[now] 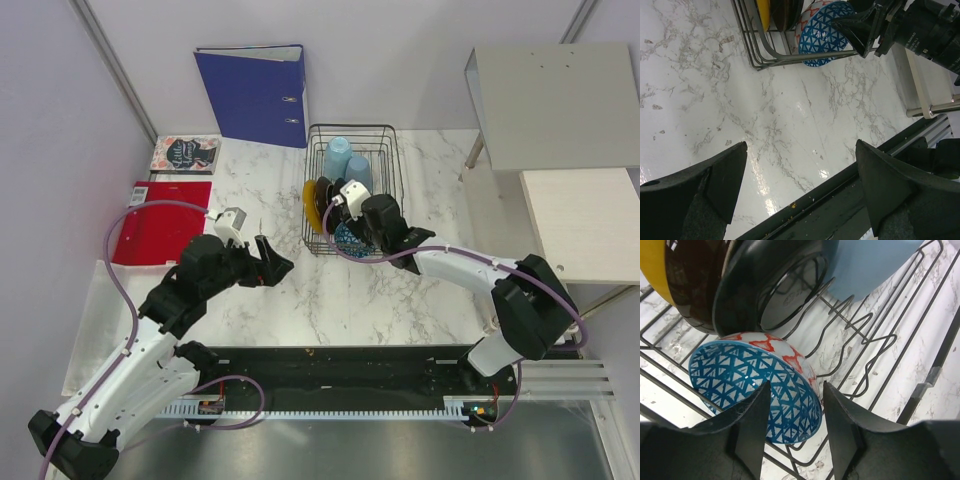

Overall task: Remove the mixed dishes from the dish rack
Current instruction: Pick up the bowl from the dish rack.

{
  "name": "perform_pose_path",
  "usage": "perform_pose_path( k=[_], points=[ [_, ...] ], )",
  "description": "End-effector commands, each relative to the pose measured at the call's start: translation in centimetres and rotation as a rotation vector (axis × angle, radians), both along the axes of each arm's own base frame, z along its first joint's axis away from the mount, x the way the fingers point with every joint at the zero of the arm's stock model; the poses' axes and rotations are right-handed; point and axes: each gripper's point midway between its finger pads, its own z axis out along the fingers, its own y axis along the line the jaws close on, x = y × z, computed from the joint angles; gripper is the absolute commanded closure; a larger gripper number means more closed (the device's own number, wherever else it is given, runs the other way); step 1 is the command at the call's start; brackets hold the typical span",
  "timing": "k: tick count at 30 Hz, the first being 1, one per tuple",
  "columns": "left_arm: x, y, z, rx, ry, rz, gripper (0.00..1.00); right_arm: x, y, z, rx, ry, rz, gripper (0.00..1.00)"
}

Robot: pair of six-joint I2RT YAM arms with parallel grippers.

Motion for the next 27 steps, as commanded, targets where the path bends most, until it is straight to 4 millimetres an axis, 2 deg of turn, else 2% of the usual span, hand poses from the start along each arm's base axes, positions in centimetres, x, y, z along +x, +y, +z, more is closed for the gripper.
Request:
perform_pose_path(
  k=[1, 9, 20, 24, 27],
  points=[
    [0.2, -0.4, 0.6, -0.018, -0.034, -0.022, 0.05, 0.5, -0.1, -0.5, 0.015, -0.001, -0.018, 0.48],
    [0.3, -0.4, 0.3, -0.014, -0.023, -0.020, 0.05, 1.1, -1.4, -0.5, -0.025, -0.039, -0.083, 0.55],
    [0.3, -0.5, 0.3, -0.017, -0.024, -0.017, 0.05, 1.6, -1.6, -1.5, -0.058, -0.040, -0.094, 0.60],
    [0.3, -0.4, 0.2, -0.015, -0.024, -0.014, 0.05, 1.7, -1.8, -1.8, -0.063, -0.043, -0.107, 0.66],
    [0.4, -0.4, 0.0, -0.013, -0.018, -0.013, 0.05, 1.7, -2.0, -1.9, -0.065, -0.044, -0.118, 0.74]
  ],
)
